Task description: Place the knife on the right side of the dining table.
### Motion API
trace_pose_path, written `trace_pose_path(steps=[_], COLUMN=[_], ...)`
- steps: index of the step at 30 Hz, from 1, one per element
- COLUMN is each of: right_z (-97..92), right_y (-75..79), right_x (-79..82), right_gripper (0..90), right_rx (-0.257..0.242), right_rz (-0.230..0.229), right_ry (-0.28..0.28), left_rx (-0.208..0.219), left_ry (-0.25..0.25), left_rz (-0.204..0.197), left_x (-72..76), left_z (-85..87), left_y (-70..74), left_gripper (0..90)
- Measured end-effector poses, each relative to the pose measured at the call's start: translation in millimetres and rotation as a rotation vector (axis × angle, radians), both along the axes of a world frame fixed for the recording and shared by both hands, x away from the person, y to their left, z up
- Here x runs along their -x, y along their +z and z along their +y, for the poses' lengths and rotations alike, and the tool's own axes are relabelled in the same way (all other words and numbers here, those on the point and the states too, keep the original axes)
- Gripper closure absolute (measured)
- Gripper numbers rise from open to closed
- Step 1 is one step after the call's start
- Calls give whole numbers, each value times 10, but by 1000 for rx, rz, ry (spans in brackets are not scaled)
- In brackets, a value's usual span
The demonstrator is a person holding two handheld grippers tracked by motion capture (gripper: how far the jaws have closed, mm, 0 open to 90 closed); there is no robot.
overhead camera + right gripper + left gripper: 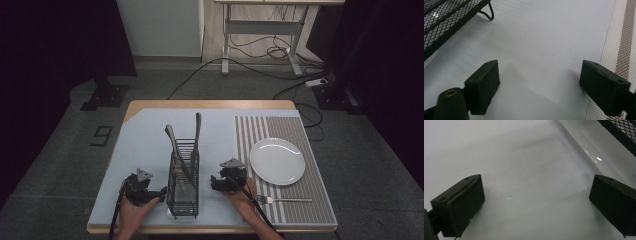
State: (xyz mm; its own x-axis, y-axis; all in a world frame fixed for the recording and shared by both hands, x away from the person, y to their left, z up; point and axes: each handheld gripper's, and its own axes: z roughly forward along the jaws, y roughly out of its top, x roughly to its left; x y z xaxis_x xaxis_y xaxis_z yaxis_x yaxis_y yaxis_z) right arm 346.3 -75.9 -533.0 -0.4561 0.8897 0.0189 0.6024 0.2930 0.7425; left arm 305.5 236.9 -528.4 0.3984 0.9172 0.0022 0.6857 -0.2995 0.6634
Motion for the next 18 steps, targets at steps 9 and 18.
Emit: trace_pose_path(steps=[9, 18], right_z=[-102, -273], right_y=[132, 494], right_x=[18, 70], right_gripper=[222, 245], right_rx=[-84, -205], right_rz=[-52, -108], right_ry=[23, 43], left_rx=[1, 0], left_ry=[1, 0], left_rz=[0, 1], left_x=[2, 1], left_z=[0, 1], left_y=[1, 1], left_gripper=[0, 0])
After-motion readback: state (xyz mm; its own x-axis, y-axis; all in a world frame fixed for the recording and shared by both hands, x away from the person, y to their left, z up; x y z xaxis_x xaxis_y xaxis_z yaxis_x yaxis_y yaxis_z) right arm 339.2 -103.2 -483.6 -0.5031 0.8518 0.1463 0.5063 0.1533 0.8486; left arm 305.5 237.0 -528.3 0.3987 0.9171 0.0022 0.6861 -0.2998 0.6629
